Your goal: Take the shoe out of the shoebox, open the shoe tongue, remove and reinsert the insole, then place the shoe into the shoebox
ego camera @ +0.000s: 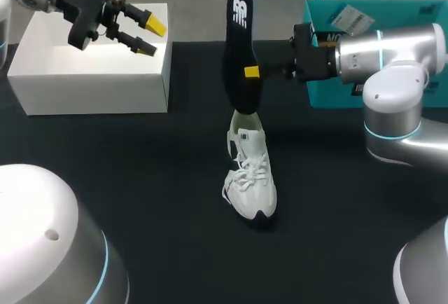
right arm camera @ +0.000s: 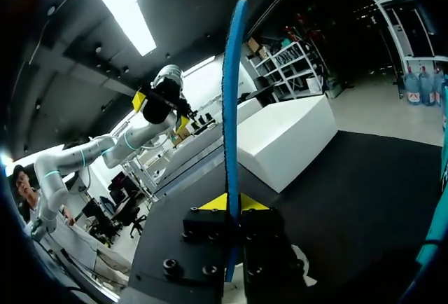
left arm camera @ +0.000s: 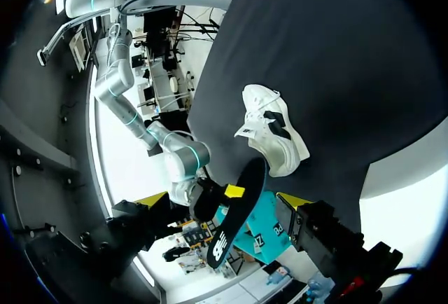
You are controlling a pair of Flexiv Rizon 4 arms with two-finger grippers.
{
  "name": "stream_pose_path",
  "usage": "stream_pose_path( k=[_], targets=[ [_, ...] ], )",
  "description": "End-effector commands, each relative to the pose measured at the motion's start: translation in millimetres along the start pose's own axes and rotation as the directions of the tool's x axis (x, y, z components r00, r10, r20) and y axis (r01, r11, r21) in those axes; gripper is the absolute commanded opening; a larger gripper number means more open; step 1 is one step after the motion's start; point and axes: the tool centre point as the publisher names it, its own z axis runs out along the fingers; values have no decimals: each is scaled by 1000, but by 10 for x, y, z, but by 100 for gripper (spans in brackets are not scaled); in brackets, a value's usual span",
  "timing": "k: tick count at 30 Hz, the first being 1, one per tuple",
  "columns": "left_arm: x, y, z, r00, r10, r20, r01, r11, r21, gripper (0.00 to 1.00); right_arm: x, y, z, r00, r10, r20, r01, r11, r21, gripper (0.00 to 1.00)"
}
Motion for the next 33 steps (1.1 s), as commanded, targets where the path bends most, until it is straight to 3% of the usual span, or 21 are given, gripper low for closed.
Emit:
stream_pose_path(
  k=[1,15,26,33],
  targets=[
    [-3,2,-4,1000,0,-4,0,1000,3,100,12,-8,-46,1000,16,-21,-16,1000,6,0],
    [-3,2,-4,1000,0,-4,0,1000,3,100,12,-8,-46,1000,16,-21,-16,1000,6,0],
    [-3,2,-4,1000,0,-4,0,1000,3,100,-170,-226,-205,1000,-19,-16,19,999,34,0],
    [-3,2,-4,1000,0,-4,0,1000,3,100,-152,-438,-190,1000,18,-17,-17,999,34,0]
  ],
)
